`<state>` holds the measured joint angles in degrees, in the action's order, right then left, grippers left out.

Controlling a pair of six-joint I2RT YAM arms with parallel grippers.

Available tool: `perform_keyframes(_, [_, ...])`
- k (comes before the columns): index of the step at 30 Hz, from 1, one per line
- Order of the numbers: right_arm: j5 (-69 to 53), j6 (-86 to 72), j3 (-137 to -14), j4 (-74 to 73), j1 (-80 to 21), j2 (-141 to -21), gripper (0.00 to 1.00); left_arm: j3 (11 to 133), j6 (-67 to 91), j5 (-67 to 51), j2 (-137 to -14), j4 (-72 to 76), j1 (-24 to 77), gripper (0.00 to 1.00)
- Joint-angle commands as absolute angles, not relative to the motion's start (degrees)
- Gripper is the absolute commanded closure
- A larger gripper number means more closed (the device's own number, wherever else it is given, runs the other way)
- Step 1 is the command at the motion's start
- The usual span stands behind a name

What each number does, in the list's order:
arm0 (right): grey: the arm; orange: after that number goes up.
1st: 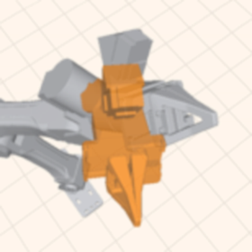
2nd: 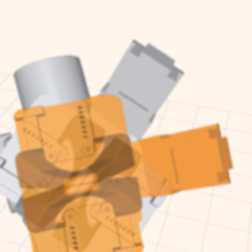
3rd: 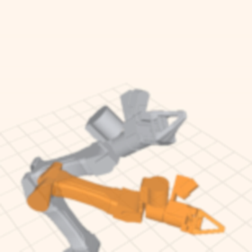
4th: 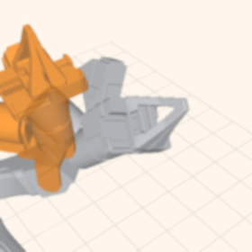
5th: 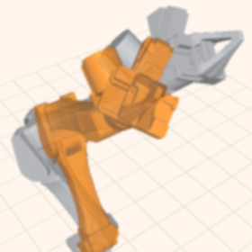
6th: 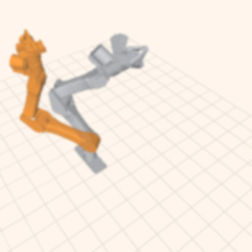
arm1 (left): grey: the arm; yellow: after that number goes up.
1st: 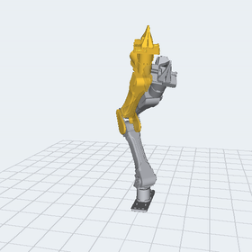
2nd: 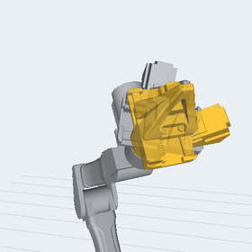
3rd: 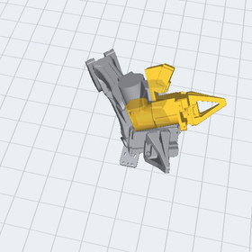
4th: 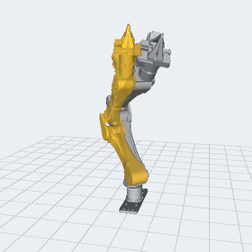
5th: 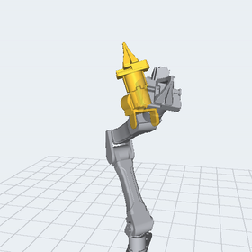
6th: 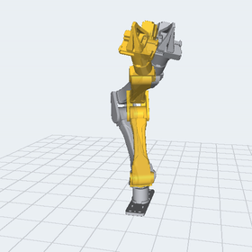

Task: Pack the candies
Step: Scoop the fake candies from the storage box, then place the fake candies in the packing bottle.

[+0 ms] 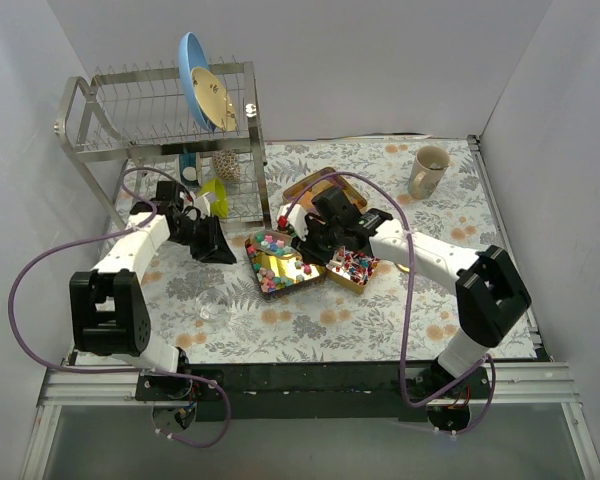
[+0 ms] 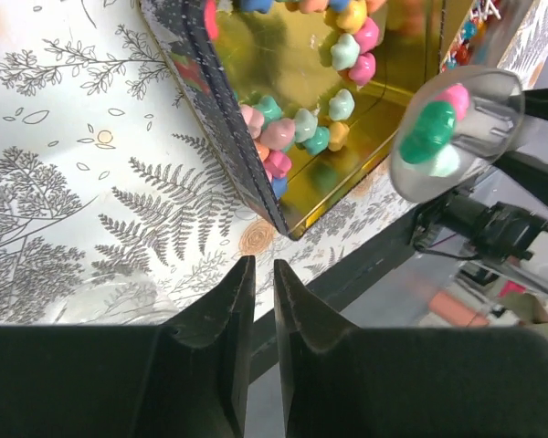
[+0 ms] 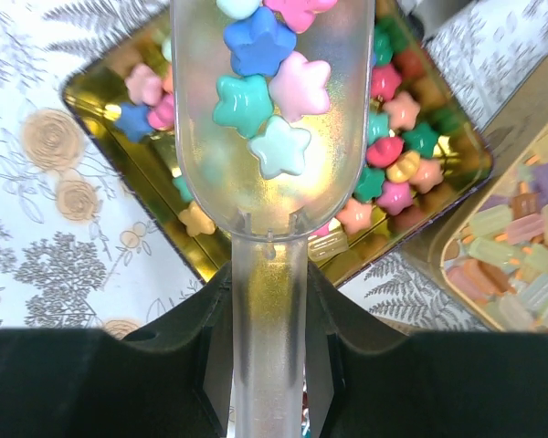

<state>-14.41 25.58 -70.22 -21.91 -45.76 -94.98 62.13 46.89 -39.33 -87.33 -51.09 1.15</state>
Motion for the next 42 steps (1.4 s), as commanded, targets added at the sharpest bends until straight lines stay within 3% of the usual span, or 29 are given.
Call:
perform_keyframes(1, [-18.5, 26.6, -72.6, -22.0, -45.8, -90.3, 0.99, 62.6, 40.7, -36.5, -78.3, -51.8, -2.3, 0.88])
perform_keyframes(14, [-15.3, 40.2, -90.1, -42.6, -54.0, -95.4, 0.99, 64.2, 45.2, -17.4, -76.1, -48.7, -12.7, 0.86])
perform_keyframes(18, [-11.3, 42.1, -95.3, -47.1, -57.7, -100.1, 0.99, 61.9, 47.8, -17.7, -76.4, -47.2, -16.1, 0.55])
perform_keyframes(22, [-6.0, 45.3, -101.0, -51.3, -60.6, -104.8, 0.99, 59.9, 47.1, -19.2, -77.2, -47.8, -19.2, 0.46])
perform_keyframes(31, [3.2, 47.6, -117.0, -59.1, -64.3, -116.4, 0.99, 58.5, 40.3, -23.5, -78.4, -48.3, -31.2, 0.46])
perform_keyframes(42, [15.7, 59.1, -117.9, -58.6, -70.7, -119.7, 0.99, 58.3, 36.6, -26.9, -79.7, -47.9, -39.2, 0.46])
